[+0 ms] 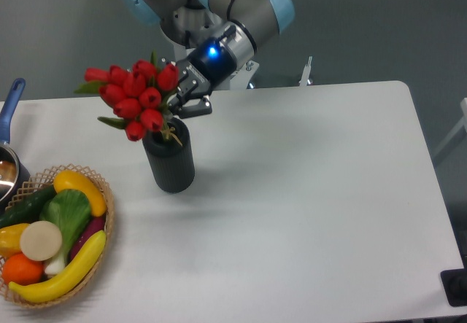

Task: Insert the flowers into the vase
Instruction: 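Lower the tulip stems into the vase opening, then open the gripper to release the tulip stems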

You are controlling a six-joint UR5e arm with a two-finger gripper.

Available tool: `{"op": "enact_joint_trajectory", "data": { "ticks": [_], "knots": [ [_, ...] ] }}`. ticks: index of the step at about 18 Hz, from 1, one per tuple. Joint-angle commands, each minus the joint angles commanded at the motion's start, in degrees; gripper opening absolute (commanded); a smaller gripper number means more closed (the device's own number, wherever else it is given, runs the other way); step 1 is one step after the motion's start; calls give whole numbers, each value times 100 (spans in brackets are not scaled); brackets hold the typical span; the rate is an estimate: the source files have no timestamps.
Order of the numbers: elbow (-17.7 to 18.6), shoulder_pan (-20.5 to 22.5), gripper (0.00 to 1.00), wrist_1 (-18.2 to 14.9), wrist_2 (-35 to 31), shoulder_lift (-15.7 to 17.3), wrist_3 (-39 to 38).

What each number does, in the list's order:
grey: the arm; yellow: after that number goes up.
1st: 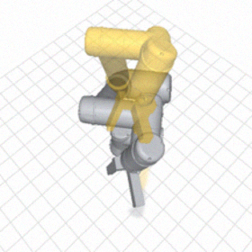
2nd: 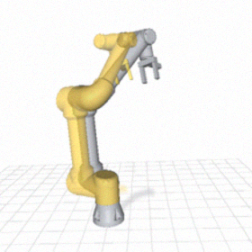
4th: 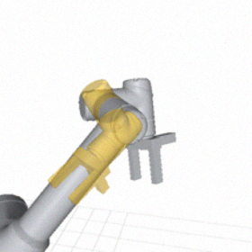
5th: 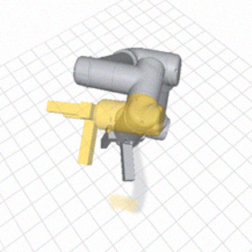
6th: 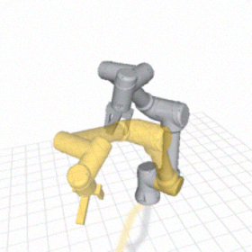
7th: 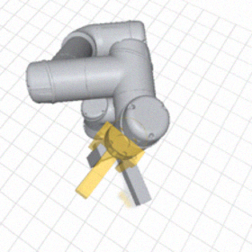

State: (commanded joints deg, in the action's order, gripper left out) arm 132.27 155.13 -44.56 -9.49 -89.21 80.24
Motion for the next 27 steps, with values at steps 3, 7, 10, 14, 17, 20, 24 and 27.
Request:
{"op": "enact_joint_trajectory", "data": {
  "ticks": [3, 7, 10, 14, 17, 20, 24, 27],
  "knots": [
    [141, 0, 16, 0, -17, -35, 194],
    [290, 0, 26, 0, -18, -62, 352],
    [326, 0, 46, 0, -26, -97, 361],
    [405, 26, 71, 0, -35, -88, 361],
    [440, 61, 98, 0, -219, -36, 344],
    [423, 140, 100, 9, -325, -27, 361],
    [422, 386, 100, 0, -404, 350, 335],
    [414, 781, 100, -9, -413, 772, 326]
  ]
}}
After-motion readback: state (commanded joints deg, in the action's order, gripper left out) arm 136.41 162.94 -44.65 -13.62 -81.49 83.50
